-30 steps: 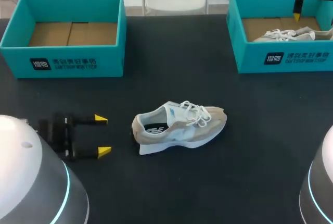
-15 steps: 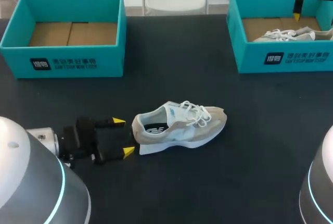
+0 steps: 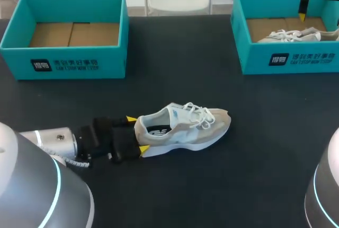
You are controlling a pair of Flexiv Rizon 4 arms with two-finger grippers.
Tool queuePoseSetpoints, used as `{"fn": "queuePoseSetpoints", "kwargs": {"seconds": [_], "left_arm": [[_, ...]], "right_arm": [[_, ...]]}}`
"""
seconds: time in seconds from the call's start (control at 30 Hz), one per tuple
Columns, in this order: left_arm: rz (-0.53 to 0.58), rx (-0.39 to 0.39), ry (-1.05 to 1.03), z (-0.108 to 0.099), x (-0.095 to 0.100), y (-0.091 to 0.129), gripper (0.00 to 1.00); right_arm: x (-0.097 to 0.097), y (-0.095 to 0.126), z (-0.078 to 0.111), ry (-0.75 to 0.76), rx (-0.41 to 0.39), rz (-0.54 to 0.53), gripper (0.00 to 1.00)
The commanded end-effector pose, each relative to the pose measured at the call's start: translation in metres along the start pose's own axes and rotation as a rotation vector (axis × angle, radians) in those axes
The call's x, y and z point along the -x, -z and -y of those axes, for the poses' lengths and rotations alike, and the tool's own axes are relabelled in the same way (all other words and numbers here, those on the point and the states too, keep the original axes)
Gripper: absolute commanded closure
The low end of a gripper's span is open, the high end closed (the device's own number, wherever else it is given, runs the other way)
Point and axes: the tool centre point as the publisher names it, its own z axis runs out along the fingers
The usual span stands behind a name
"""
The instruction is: Take the shoe out of the shoebox, open the shoe tongue, remove and reinsert the insole, then place the shoe into the shoebox
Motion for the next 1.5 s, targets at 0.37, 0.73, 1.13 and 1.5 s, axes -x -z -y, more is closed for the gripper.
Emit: {"fn": "queuePoseSetpoints", "kwargs": {"seconds": [0.37, 0.73, 1.13, 1.5], "left_arm": [[-0.046, 0.037, -0.022, 0.0, 0.004, -0.028, 0.0], [-0.094, 0.044, -0.018, -0.007, -0.001, -0.028, 1.0], [-0.243, 0.026, -0.058, -0.002, 0.016, -0.008, 1.0], [-0.246, 0.062, -0.086, -0.01, 0.025, 0.004, 1.0]], "right_arm": [[0.0, 0.0, 0.001, -0.001, 0.002, 0.0, 0.0], [0.0, 0.0, 0.001, -0.001, 0.002, 0.0, 0.0], [0.0, 0.0, 0.001, -0.001, 0.002, 0.0, 0.0], [0.0, 0.0, 0.001, -0.001, 0.002, 0.0, 0.0]]}}
